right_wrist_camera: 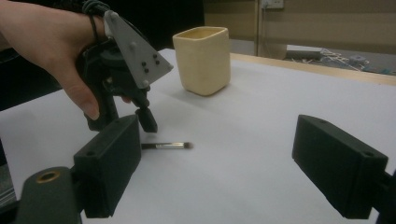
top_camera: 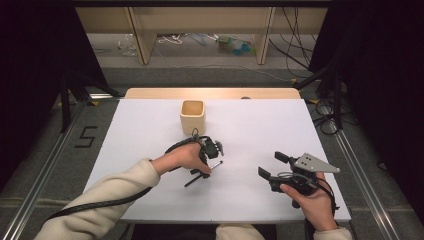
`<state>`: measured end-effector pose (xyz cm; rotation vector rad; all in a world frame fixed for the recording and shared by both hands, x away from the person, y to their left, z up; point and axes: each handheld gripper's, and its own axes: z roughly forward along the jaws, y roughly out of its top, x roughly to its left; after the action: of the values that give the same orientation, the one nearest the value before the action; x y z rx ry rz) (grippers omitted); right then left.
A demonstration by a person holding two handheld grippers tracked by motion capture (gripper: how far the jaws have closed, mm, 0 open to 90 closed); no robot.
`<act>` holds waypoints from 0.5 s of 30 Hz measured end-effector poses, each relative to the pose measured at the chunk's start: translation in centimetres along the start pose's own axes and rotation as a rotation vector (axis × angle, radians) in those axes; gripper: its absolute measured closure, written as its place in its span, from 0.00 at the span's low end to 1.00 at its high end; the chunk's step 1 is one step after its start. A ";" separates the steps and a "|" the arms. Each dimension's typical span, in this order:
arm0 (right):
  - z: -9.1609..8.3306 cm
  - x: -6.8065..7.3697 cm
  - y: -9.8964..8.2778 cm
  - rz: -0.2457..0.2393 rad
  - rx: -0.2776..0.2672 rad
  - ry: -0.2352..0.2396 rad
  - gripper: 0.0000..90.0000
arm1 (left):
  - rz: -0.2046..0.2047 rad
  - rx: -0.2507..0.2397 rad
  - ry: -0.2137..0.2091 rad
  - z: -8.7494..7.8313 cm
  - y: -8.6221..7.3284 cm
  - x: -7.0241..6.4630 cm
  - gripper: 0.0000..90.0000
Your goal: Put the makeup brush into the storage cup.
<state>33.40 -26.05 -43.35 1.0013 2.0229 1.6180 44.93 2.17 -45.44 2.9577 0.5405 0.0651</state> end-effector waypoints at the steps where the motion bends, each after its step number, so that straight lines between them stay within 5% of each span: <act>1: 0.0 0.0 0.0 0.001 0.001 0.000 0.19 | -0.008 0.001 -0.002 0.1 0.0 -0.1 0.55; 15: 0.0 0.0 0.0 0.000 0.001 0.000 0.19 | 0.003 0.038 -0.013 0.3 0.4 -0.3 0.64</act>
<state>33.39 -26.04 -43.35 1.0016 2.0240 1.6172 44.81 1.69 -45.66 2.9940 0.5410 0.0355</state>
